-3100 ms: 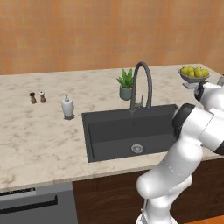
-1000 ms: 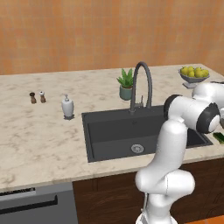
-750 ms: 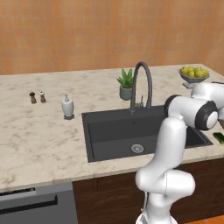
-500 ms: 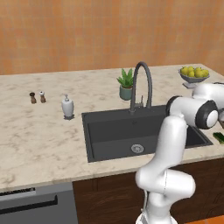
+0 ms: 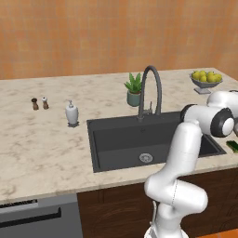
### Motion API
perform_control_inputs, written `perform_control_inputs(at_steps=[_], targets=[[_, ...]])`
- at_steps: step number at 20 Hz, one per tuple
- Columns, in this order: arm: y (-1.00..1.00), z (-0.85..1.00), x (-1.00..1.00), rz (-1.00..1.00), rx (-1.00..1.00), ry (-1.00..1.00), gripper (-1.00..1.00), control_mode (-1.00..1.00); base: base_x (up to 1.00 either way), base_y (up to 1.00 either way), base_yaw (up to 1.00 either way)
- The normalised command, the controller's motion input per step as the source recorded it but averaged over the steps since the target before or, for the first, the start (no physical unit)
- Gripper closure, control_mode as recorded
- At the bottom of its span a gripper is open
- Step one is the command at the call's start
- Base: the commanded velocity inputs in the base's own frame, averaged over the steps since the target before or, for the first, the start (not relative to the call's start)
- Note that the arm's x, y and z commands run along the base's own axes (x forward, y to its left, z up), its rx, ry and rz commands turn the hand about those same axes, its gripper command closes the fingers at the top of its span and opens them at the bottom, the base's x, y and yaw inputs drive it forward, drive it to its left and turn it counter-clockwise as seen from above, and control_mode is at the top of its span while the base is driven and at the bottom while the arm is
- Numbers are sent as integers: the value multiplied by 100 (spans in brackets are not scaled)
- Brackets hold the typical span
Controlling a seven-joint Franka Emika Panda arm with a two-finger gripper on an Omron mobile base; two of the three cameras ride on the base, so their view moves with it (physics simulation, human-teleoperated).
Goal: Pick the pan and sponge and place them into the sink. Then turn on the water.
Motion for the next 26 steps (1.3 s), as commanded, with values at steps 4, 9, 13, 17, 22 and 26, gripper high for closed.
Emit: perform_control_inputs(at_steps=[4, 9, 13, 17, 22, 26], targets=[[-3, -13, 22, 4, 0, 0, -100, -100, 0, 0, 0], [0, -17, 22, 5, 0, 0, -100, -100, 0, 0, 0], [-5, -19, 23, 5, 0, 0, -100, -100, 0, 0, 0], [-26, -10, 16, 7, 0, 0, -100, -100, 0, 0, 0], [-9, -17, 14, 4, 0, 0, -100, -100, 0, 0, 0], [-4, -17, 12, 2, 0, 0, -100, -100, 0, 0, 0]])
